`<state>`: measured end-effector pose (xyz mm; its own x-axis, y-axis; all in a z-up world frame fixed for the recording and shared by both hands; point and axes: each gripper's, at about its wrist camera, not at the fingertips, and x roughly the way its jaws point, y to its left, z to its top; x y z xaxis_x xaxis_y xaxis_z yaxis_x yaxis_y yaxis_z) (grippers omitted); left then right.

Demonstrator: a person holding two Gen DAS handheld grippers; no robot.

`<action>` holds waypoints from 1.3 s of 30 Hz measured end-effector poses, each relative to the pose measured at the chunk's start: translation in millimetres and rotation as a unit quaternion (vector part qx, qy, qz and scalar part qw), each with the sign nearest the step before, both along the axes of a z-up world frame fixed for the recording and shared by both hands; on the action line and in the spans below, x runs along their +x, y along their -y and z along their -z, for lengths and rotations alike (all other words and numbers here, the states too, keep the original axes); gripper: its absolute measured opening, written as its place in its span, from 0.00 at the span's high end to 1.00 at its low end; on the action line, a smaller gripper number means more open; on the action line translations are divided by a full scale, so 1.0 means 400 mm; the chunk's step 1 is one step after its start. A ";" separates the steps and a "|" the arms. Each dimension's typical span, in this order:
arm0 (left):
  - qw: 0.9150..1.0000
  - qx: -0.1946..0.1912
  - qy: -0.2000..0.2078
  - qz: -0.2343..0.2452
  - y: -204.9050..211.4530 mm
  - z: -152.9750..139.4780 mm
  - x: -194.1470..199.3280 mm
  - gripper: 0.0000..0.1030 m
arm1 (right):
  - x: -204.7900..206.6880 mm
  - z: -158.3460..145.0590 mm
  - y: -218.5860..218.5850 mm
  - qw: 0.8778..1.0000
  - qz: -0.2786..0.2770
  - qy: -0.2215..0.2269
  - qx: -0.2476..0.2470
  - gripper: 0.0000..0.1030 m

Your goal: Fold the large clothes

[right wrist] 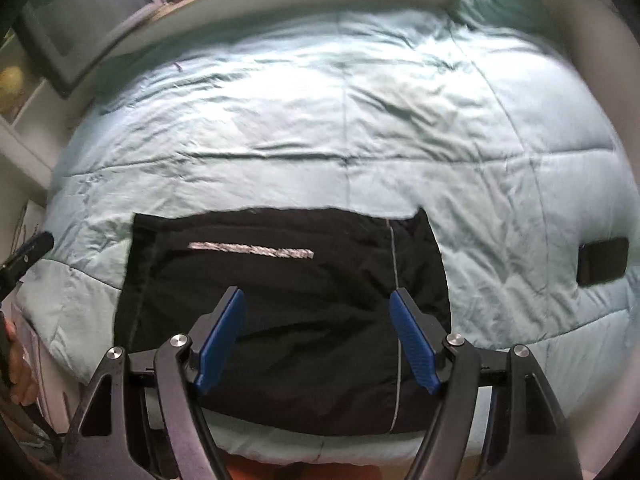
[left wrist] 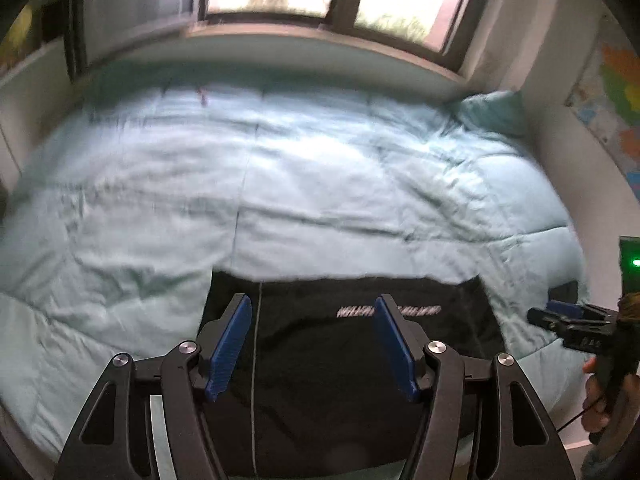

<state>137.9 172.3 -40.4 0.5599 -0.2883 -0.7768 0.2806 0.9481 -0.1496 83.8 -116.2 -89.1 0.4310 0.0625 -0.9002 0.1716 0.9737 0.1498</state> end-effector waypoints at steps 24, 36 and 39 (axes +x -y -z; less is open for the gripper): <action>0.994 0.026 0.105 0.017 0.124 -0.225 -0.153 0.36 | -0.066 -0.228 -0.075 0.996 0.006 0.073 -0.058 0.25; 0.997 0.044 0.070 -0.004 0.113 -0.176 -0.135 0.36 | -0.054 -0.183 -0.064 0.998 0.008 0.044 -0.045 0.25; 0.997 0.049 0.066 -0.013 0.109 -0.168 -0.128 0.36 | -0.046 -0.174 -0.061 0.998 0.006 0.039 -0.041 0.25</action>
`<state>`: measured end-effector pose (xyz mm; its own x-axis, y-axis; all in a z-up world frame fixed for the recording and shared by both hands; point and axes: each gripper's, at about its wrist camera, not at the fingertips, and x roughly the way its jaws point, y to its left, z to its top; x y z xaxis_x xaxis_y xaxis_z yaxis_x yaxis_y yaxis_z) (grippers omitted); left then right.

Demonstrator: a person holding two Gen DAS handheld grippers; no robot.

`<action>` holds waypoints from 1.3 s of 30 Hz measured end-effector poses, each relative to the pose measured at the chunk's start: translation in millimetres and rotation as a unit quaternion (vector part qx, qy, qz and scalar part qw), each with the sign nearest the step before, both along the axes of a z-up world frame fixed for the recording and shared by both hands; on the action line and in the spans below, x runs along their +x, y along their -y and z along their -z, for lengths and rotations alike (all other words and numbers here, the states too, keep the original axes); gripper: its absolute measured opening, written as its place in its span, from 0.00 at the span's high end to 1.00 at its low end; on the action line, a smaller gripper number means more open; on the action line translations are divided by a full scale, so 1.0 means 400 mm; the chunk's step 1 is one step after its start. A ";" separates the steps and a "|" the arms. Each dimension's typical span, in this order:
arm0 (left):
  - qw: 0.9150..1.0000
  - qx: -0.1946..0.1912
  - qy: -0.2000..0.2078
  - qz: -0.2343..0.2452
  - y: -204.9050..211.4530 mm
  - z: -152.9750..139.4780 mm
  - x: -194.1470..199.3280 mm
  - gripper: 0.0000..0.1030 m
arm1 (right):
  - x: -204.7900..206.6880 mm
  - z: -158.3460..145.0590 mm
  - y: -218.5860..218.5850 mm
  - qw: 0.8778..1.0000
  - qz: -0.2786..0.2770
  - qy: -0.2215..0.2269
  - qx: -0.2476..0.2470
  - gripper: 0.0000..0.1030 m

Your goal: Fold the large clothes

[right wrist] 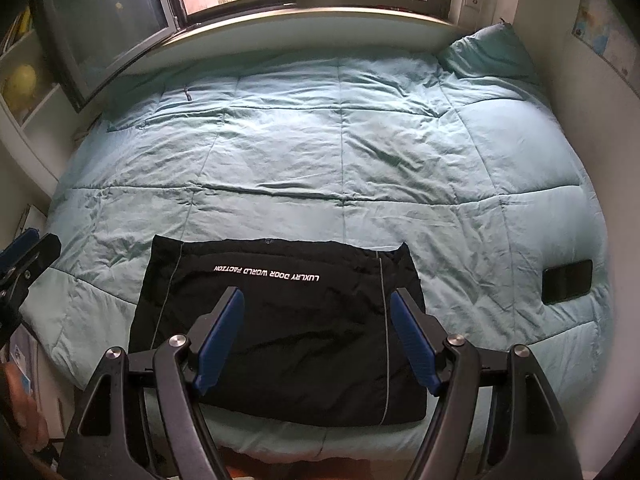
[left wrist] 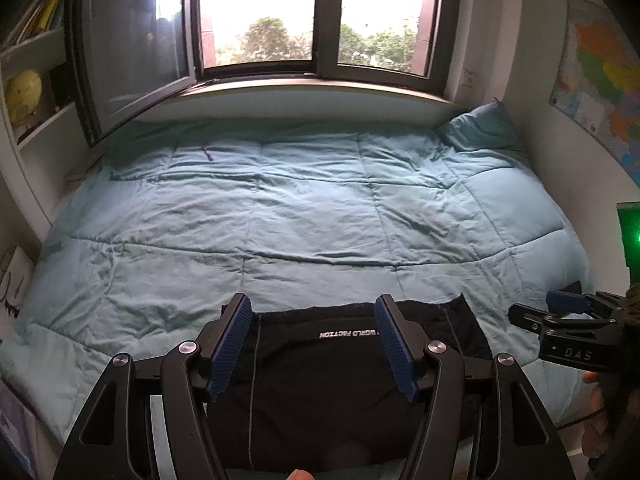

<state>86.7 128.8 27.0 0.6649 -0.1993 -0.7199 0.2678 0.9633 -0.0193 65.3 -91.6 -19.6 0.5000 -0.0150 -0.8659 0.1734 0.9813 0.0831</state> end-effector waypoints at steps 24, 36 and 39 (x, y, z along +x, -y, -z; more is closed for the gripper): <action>1.000 0.013 -0.004 -0.028 -0.019 0.013 0.036 0.36 | 0.062 0.029 -0.016 1.000 -0.023 -0.016 0.002 0.25; 1.000 0.015 -0.012 -0.023 -0.009 0.024 0.054 0.36 | 0.066 0.036 -0.015 0.999 -0.027 -0.021 0.000 0.25; 1.000 0.014 -0.017 -0.015 -0.005 0.028 0.055 0.36 | 0.067 0.041 -0.010 0.999 -0.025 -0.024 -0.001 0.25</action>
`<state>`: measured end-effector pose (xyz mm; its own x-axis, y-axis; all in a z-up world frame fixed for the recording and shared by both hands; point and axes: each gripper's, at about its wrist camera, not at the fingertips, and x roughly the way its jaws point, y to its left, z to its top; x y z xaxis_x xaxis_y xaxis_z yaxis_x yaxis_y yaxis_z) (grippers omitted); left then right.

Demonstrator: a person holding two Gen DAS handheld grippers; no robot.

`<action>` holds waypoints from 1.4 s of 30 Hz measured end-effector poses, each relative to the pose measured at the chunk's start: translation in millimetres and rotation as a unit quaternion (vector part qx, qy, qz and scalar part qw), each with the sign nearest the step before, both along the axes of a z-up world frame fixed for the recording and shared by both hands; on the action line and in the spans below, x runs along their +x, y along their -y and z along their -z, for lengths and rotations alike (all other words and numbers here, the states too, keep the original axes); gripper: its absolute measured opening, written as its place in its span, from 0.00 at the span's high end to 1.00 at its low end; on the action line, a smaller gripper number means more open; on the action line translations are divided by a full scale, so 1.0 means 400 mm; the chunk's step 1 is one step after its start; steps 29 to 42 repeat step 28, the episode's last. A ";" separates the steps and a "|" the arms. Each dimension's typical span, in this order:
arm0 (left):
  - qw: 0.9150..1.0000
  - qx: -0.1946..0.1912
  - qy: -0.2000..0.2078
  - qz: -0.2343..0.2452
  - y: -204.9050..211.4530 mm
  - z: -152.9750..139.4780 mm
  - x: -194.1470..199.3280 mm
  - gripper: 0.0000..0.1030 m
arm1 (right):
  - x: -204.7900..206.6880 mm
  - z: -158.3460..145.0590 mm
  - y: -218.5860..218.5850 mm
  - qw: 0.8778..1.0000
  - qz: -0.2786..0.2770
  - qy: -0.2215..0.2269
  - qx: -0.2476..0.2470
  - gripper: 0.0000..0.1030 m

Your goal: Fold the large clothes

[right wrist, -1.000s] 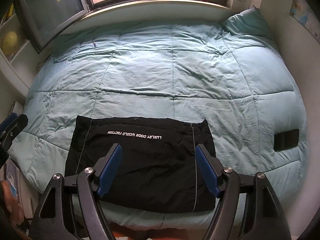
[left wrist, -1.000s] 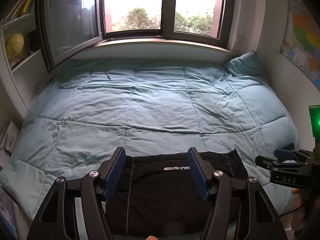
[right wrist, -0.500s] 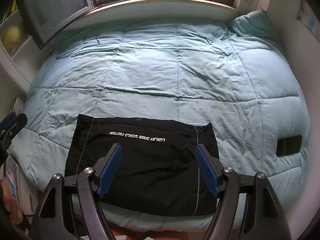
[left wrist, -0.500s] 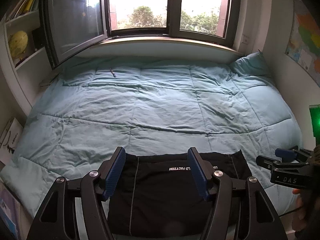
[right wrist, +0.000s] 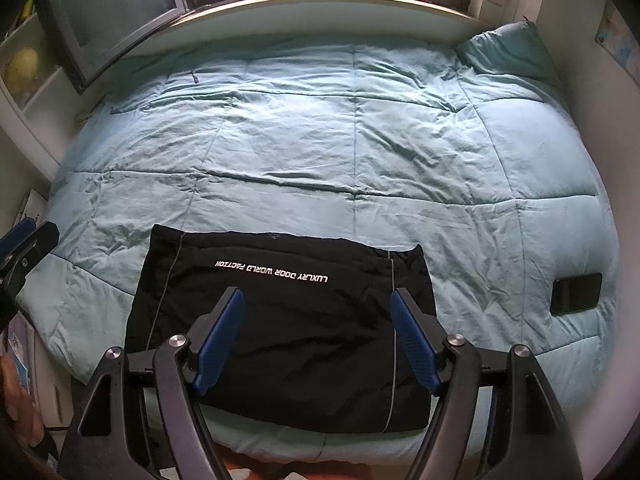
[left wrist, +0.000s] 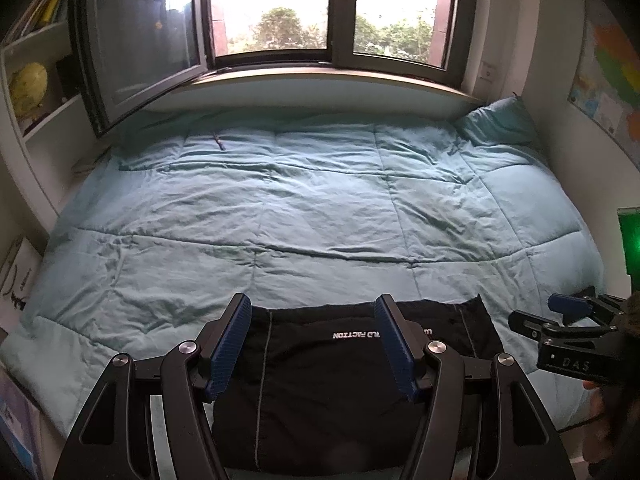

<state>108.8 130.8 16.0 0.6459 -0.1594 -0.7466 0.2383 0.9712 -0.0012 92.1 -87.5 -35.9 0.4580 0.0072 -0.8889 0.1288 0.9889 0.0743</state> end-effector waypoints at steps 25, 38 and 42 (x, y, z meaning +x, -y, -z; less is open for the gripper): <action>0.996 0.063 0.058 -0.030 0.007 -0.003 -0.011 0.36 | 0.006 0.034 -0.012 1.000 -0.012 -0.018 -0.007 0.25; 0.996 0.067 0.054 -0.014 0.017 0.001 -0.017 0.36 | 0.005 0.039 -0.010 1.000 -0.011 -0.021 -0.009 0.25; 0.996 0.067 0.054 -0.014 0.017 0.001 -0.017 0.36 | 0.005 0.039 -0.010 1.000 -0.011 -0.021 -0.009 0.25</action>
